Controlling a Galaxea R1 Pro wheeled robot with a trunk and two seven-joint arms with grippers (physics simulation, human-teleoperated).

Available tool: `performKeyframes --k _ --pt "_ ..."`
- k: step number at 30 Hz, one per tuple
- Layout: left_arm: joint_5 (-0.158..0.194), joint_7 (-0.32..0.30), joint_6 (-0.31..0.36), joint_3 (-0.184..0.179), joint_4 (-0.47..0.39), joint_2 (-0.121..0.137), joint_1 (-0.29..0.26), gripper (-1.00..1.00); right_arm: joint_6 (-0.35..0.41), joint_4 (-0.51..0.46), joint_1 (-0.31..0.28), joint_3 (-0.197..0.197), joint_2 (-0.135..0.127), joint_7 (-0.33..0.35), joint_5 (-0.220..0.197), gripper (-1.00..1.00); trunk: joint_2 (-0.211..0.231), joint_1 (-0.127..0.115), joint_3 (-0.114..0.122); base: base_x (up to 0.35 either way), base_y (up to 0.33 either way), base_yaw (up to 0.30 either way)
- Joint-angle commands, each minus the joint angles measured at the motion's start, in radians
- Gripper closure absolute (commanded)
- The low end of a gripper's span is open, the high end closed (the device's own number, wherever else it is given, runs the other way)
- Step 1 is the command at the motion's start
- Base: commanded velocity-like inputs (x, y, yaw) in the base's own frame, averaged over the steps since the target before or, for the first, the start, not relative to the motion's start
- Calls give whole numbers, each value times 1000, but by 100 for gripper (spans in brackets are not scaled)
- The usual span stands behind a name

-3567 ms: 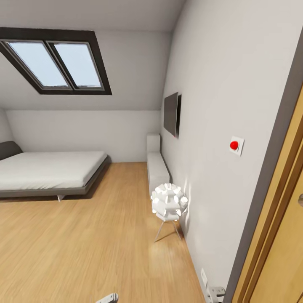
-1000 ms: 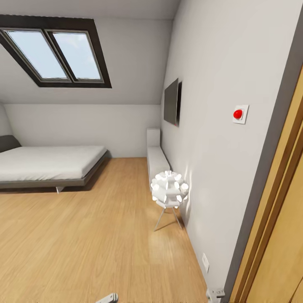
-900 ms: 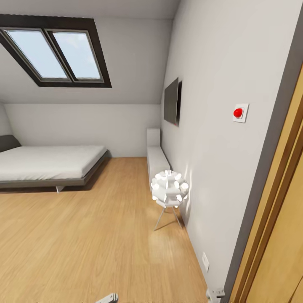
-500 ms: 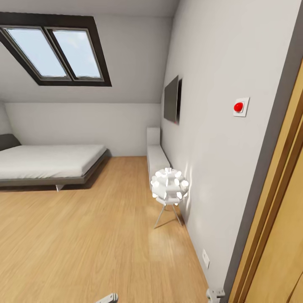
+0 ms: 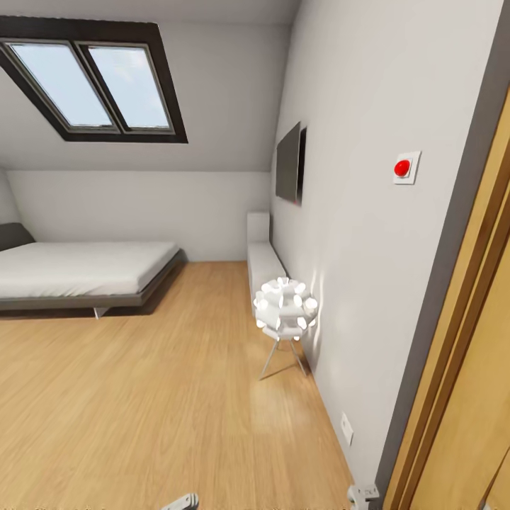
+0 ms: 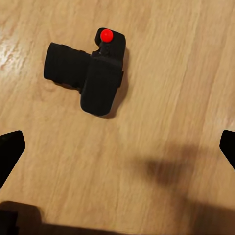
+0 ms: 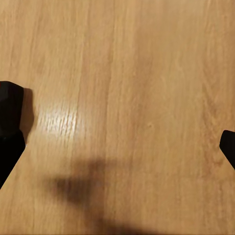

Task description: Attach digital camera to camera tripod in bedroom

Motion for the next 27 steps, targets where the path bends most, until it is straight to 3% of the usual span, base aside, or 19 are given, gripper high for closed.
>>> performKeyframes --k 1,27 --pt "10 9 3 -5 -2 1 0 -100 6 -2 0 5 -1 -1 -10 -100 -8 4 -4 0 0 0" --pt "10 9 3 -3 0 1 0 -100 6 -2 0 6 0 0 -11 -100 -190 103 -86 0 0 0"
